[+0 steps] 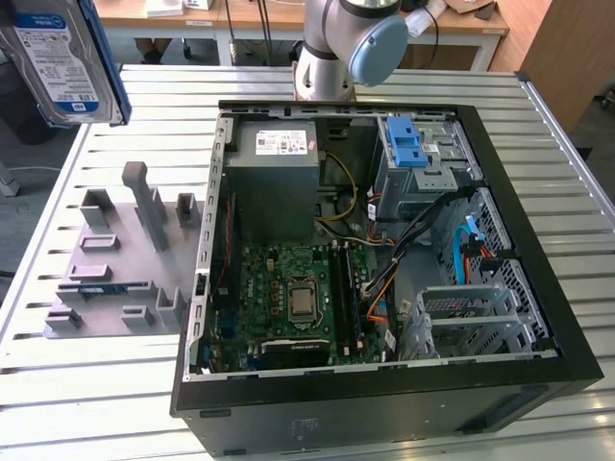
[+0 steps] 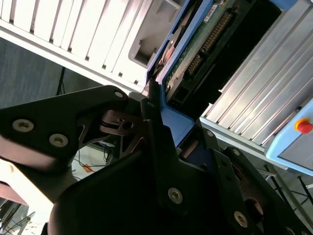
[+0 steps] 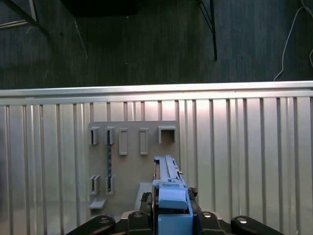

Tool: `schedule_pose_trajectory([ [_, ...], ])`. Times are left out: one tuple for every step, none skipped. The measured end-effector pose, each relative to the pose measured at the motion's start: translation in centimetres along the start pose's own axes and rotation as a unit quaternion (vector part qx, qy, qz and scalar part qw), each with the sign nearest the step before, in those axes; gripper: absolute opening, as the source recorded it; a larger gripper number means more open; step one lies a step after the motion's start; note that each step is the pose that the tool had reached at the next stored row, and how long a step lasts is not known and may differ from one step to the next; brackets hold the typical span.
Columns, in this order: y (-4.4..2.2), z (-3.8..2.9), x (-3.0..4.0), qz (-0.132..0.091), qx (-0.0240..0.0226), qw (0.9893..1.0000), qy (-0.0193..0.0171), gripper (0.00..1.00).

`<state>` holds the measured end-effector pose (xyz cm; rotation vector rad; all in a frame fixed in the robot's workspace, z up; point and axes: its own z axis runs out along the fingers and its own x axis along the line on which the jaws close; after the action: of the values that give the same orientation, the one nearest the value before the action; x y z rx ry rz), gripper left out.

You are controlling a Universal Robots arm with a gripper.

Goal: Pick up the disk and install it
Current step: 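Pick up the disk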

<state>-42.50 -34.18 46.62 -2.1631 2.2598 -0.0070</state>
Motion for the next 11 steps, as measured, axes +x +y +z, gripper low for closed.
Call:
schedule_pose_trajectory([
  [-0.10,0.00,0.03,0.000,-0.0001,1.0000,0.0000,0.36],
  [-0.20,0.00,0.05,0.000,-0.0001,1.0000,0.0000,0.36],
  [-0.30,0.00,0.09,0.000,-0.0001,1.0000,0.0000,0.36],
  [-0.40,0.00,0.13,0.000,-0.0002,1.0000,0.0000,0.36],
  [-0.51,0.01,0.17,0.000,-0.0002,1.0000,0.0000,0.36],
  [-0.63,0.00,0.20,0.000,-0.0003,1.0000,0.0000,0.36],
  [-0.74,0.01,0.23,0.000,-0.0003,1.0000,0.0000,0.36],
  [-0.85,0.01,0.26,0.000,-0.0003,1.0000,0.0000,0.36],
  [-0.97,0.00,0.30,0.000,-0.0004,1.0000,0.0000,0.36],
  [-1.09,0.01,0.33,0.000,-0.0005,1.0000,0.0001,0.36],
  [-1.22,0.01,0.37,0.000,-0.0005,1.0000,0.0000,0.36],
])
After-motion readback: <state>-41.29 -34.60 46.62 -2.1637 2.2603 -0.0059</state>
